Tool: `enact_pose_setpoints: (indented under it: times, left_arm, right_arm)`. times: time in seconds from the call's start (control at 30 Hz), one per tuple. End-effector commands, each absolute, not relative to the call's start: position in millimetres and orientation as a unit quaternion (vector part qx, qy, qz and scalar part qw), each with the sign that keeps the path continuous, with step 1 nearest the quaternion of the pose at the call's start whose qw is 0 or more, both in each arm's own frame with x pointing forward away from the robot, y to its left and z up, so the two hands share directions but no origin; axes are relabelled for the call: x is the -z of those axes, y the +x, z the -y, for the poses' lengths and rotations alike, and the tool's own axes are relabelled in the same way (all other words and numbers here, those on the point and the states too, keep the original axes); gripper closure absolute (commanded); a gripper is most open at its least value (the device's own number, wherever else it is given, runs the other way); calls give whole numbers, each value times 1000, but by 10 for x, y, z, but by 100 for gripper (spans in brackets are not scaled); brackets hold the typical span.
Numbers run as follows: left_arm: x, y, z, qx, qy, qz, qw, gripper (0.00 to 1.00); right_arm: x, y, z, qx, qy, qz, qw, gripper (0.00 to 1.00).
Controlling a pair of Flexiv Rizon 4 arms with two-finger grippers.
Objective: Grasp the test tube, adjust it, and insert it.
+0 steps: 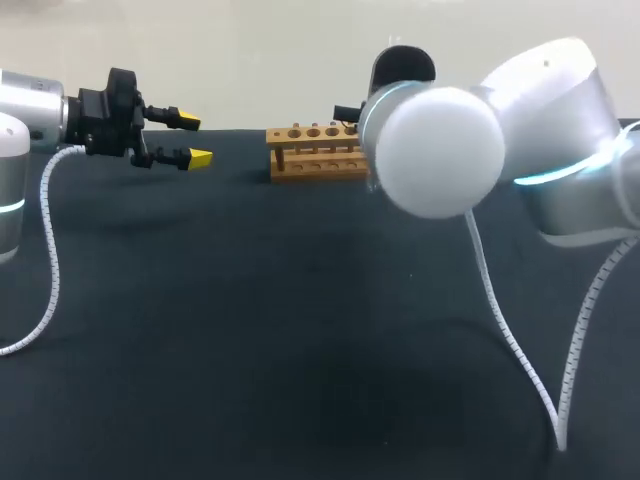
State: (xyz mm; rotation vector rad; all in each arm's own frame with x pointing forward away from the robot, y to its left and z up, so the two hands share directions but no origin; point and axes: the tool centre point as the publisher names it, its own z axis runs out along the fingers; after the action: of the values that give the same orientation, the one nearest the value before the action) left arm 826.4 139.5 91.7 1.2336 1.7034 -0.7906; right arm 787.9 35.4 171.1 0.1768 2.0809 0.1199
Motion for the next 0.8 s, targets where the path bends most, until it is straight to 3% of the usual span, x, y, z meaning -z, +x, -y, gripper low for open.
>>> enact_pose_setpoints:
  times: [0.03,0.8]
  left_arm:
    - [-909,8245,-1401,316,495,-682,436,0]
    - [-909,8245,-1401,316,495,-682,436,0]
  right_arm:
    - [-1690,8031,-419,-44,84,-833,545,100]
    - [-2068,8597,-465,-4,99,-713,694,100]
